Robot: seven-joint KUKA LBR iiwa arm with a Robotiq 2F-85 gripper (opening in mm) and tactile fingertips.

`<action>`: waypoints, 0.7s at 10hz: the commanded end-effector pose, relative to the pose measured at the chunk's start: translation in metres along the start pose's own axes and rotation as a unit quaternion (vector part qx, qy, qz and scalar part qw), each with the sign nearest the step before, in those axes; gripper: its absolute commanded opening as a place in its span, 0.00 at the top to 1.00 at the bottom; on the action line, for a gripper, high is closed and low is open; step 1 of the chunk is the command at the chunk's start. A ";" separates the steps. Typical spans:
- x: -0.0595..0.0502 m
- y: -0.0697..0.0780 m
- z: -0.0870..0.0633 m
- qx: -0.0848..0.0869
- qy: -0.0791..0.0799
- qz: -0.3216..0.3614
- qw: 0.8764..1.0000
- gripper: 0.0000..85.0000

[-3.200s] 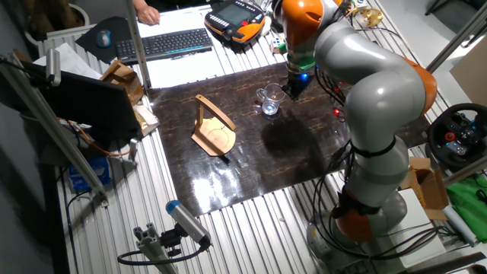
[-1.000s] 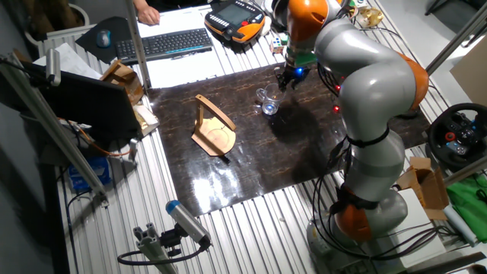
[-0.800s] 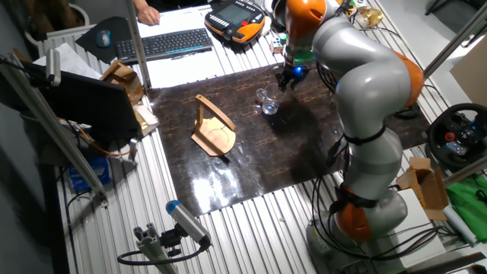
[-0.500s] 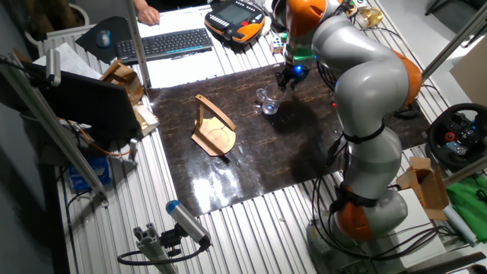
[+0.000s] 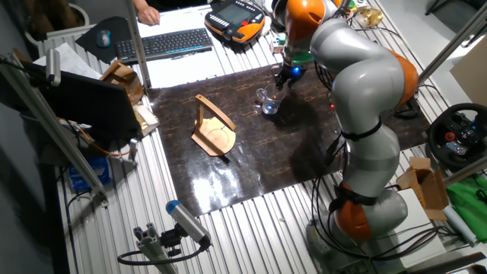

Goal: Put the cup on the cup rack

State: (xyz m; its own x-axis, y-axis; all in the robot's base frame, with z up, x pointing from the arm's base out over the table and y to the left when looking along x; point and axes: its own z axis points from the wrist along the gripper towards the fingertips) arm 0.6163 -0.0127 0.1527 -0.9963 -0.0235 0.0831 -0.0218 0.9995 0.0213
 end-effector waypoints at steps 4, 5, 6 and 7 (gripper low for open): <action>-0.003 -0.002 0.022 0.008 -0.008 -0.032 0.999 0.59; -0.003 -0.003 0.024 0.006 -0.010 -0.037 0.999 0.64; -0.003 -0.003 0.025 0.004 -0.010 -0.043 0.999 0.74; -0.001 -0.001 0.026 -0.009 -0.011 -0.048 0.999 0.96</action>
State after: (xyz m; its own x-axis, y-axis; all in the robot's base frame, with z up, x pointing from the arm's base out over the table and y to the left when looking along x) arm 0.6150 -0.0120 0.1272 -0.9915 -0.1164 0.0574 -0.1138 0.9923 0.0481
